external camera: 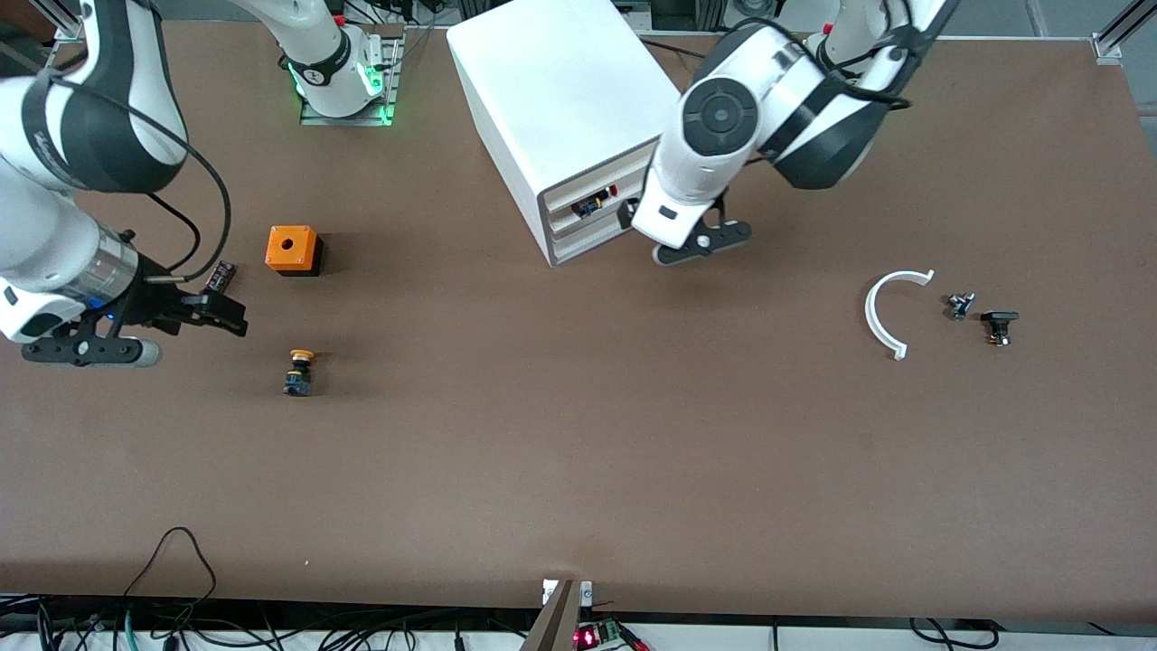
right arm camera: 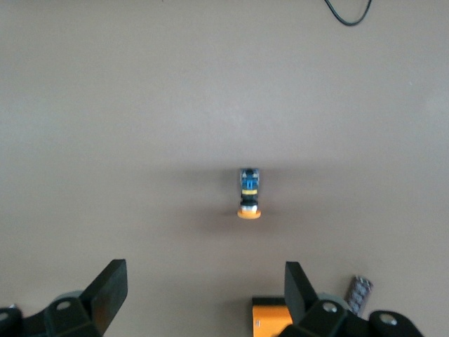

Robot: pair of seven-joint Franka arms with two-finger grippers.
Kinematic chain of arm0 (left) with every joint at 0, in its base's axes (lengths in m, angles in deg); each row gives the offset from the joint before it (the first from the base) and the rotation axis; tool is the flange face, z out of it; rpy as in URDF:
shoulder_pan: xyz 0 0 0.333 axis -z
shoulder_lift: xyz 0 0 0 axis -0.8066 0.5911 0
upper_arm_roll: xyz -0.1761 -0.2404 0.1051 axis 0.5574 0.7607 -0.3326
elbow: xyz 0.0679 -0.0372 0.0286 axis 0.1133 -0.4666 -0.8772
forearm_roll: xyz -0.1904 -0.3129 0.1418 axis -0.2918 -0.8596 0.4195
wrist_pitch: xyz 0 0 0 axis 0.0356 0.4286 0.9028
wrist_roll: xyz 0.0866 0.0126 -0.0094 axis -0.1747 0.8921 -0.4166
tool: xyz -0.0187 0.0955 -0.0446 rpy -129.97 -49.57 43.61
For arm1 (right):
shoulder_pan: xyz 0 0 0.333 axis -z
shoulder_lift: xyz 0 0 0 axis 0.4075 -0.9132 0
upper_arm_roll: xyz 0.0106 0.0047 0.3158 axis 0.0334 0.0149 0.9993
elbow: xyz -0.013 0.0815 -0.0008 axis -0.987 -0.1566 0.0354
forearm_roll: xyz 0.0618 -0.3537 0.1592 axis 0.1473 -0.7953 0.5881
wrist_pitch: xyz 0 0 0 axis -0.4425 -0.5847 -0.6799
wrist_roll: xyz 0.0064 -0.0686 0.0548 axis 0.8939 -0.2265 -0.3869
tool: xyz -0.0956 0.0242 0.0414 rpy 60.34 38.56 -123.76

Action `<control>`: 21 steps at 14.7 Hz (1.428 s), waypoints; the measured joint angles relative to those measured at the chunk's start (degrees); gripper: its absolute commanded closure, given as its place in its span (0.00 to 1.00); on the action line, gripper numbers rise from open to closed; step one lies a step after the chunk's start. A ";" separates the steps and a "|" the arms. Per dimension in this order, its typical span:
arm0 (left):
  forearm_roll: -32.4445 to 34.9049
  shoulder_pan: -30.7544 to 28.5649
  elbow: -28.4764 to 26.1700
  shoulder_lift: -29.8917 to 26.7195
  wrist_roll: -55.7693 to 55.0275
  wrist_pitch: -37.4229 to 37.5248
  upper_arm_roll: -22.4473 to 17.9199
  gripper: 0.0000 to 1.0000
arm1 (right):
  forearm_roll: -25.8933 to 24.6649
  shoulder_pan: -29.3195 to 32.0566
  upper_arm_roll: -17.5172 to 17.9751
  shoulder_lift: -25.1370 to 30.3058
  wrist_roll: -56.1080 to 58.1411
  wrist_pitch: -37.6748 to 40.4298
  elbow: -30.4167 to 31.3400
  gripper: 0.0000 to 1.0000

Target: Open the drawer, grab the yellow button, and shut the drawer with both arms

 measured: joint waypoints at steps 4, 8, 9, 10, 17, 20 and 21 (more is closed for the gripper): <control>6.76 -4.27 5.71 -0.29 13.70 5.13 -0.09 0.00 | -1.30 -2.26 0.16 0.31 -2.37 7.10 -6.28 0.01; 8.58 -10.07 10.92 -1.05 29.63 8.92 -0.55 0.00 | -1.31 -3.29 0.43 1.60 -2.59 9.11 -8.58 0.01; 8.58 -11.00 11.43 -1.86 33.57 9.11 -1.75 0.00 | -1.32 -3.32 0.71 2.41 -2.59 9.31 -8.59 0.01; 8.09 -11.31 11.47 -3.01 37.15 9.34 -3.74 0.00 | -1.36 -3.32 0.94 3.11 -2.59 9.54 -8.59 0.01; -2.98 -3.56 -4.10 -16.04 62.02 -2.37 -30.48 0.00 | -1.55 -3.23 1.59 4.58 -2.83 10.33 -8.59 0.01; -3.05 -1.36 -6.25 -18.06 62.25 -3.79 -33.79 0.00 | -2.41 2.82 8.79 4.66 -3.55 11.08 -8.60 0.01; -3.05 -1.14 -6.41 -18.33 62.18 -3.36 -33.87 0.00 | -3.37 7.32 13.65 4.81 -3.74 11.09 -8.63 0.01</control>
